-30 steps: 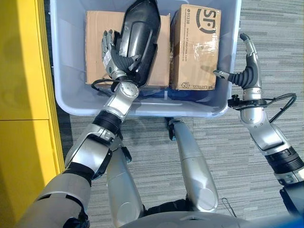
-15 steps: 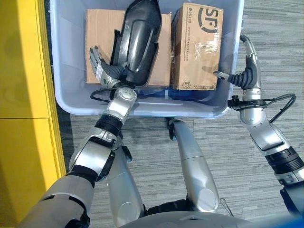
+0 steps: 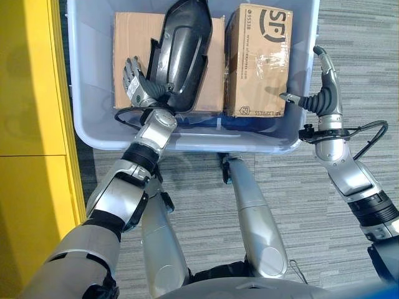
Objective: Move parts from the plastic box to the shelf.
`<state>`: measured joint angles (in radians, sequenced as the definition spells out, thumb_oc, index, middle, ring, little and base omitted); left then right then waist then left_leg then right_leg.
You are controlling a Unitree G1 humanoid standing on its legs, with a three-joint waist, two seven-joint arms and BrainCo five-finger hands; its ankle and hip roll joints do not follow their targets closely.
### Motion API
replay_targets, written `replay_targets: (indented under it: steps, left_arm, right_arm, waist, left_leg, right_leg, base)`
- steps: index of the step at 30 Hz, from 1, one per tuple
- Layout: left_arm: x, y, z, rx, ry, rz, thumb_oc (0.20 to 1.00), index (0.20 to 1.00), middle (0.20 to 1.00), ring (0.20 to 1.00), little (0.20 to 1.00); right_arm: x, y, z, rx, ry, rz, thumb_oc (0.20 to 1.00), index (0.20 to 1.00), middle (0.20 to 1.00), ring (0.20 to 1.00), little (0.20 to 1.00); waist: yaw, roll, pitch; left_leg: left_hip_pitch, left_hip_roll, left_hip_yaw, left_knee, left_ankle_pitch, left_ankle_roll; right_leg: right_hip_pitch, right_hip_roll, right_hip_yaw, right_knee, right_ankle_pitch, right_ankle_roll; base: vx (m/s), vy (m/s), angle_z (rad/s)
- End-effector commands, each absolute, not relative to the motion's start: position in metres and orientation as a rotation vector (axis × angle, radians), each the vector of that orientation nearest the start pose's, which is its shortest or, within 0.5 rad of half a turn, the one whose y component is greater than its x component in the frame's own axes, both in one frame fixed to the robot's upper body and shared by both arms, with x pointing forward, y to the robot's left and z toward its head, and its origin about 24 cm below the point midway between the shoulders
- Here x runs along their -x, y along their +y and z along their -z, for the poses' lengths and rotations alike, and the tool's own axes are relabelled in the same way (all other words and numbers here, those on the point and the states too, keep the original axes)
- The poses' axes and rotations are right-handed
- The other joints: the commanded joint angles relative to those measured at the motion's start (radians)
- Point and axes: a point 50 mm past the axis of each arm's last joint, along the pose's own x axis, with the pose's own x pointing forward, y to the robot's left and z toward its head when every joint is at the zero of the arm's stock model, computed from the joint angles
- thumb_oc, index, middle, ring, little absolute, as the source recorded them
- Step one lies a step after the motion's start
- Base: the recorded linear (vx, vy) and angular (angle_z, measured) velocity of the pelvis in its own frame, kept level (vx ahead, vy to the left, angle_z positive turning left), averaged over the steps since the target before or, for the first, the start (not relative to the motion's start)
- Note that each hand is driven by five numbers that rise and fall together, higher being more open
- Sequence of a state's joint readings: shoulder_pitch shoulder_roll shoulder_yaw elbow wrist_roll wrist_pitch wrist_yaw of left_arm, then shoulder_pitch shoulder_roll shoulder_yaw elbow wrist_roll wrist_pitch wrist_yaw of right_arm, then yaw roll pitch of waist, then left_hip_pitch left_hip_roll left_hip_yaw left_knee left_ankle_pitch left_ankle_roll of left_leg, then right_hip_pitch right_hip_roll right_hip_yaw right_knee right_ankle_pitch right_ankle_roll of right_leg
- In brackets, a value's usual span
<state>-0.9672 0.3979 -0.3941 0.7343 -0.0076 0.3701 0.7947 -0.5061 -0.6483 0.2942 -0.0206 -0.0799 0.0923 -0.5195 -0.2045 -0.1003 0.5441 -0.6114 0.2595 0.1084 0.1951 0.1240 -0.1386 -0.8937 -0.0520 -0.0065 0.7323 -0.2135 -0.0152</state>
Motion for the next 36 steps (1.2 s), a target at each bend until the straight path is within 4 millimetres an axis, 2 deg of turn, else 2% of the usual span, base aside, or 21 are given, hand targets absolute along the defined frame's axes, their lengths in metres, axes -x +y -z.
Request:
replay_targets:
  steps: [1,6,11,17,24,25,26,27,36]
  left_arm:
    - [-0.395,0.187,-0.138,-0.741,0.098,-0.568,1.000,1.000,1.000,1.000,1.000]
    - [-0.392,0.200,-0.122,-0.757,0.197,-0.563,1.000,1.000,1.000,1.000,1.000]
    - [-0.392,0.201,-0.116,-0.740,0.238,-0.545,1.000,1.000,1.000,1.000,1.000]
    - [-0.392,0.189,-0.108,-0.729,0.225,-0.438,1.000,1.000,1.000,1.000,1.000]
    - [-0.391,0.185,-0.104,-0.698,0.215,-0.432,1.000,1.000,1.000,1.000,1.000]
    - [-0.391,0.181,-0.102,-0.670,0.229,-0.408,0.551,0.551,0.551,0.551,0.551]
    - [-0.391,0.181,-0.101,-0.666,0.233,-0.404,0.404,0.404,0.404,0.404,0.404]
    - [-0.391,0.180,-0.100,-0.643,0.248,-0.394,0.200,0.200,0.200,0.200,0.200]
    - [-0.383,0.175,-0.081,-0.582,0.283,-0.410,0.200,0.200,0.200,0.200,0.200]
  right_arm:
    - [-0.316,-0.195,-0.206,0.670,-0.591,0.300,1.000,1.000,1.000,1.000,1.000]
    - [-0.316,-0.199,-0.210,0.683,-0.587,0.295,1.000,1.000,1.000,1.000,1.000]
    - [-0.316,-0.201,-0.214,0.691,-0.590,0.299,1.000,1.000,1.000,1.000,1.000]
    - [-0.317,-0.203,-0.219,0.695,-0.590,0.319,1.000,1.000,1.000,1.000,1.000]
    - [-0.316,-0.204,-0.218,0.691,-0.588,0.325,1.000,1.000,1.000,1.000,1.000]
    - [-0.316,-0.204,-0.218,0.685,-0.589,0.329,1.000,1.000,1.000,1.000,1.000]
    - [-0.316,-0.204,-0.218,0.684,-0.589,0.329,1.000,1.000,1.000,1.000,1.000]
    - [-0.316,-0.204,-0.218,0.682,-0.589,0.332,1.000,1.000,1.000,1.000,1.000]
    - [-0.315,-0.205,-0.220,0.671,-0.600,0.366,1.000,1.000,1.000,1.000,1.000]
  waist:
    - [-0.062,-0.017,-0.024]
    - [-0.069,-0.014,-0.024]
    - [-0.072,-0.013,-0.024]
    - [-0.072,-0.012,-0.024]
    - [-0.074,-0.013,-0.024]
    - [-0.074,-0.014,-0.024]
    - [-0.074,-0.014,-0.024]
    - [-0.075,-0.014,-0.024]
    - [-0.073,-0.012,-0.024]
  left_leg:
    - [-0.074,-0.035,0.031,0.120,-0.098,0.027]
    - [-0.075,-0.034,0.038,0.116,-0.097,0.026]
    - [-0.088,-0.036,0.043,0.124,-0.101,0.026]
    - [-0.121,-0.042,0.043,0.134,-0.101,0.028]
    - [-0.128,-0.043,0.046,0.132,-0.101,0.029]
    - [-0.133,-0.043,0.048,0.136,-0.101,0.029]
    - [-0.134,-0.043,0.048,0.137,-0.101,0.029]
    - [-0.134,-0.043,0.049,0.137,-0.101,0.029]
    - [-0.136,-0.044,0.050,0.131,-0.100,0.030]
  right_leg:
    - [0.093,0.038,-0.026,-0.132,0.034,0.013]
    - [0.083,0.035,-0.023,-0.135,0.037,0.014]
    - [0.067,0.034,-0.024,-0.125,0.034,0.011]
    - [0.037,0.036,-0.024,-0.120,0.041,0.011]
    - [0.029,0.037,-0.024,-0.124,0.043,0.012]
    - [0.024,0.037,-0.025,-0.123,0.047,0.013]
    - [0.024,0.036,-0.025,-0.123,0.047,0.013]
    - [0.024,0.036,-0.026,-0.124,0.048,0.014]
    - [0.021,0.035,-0.026,-0.131,0.051,0.015]
  base:
    - [0.00,0.000,0.00]
    - [0.02,0.017,-0.01]
    - [0.01,0.004,-0.02]
    - [0.00,-0.001,-0.01]
    - [0.00,-0.005,0.01]
    - [-0.01,-0.024,0.04]
    - [0.00,0.000,0.00]
    - [0.00,0.000,0.00]
    - [0.00,0.000,0.00]
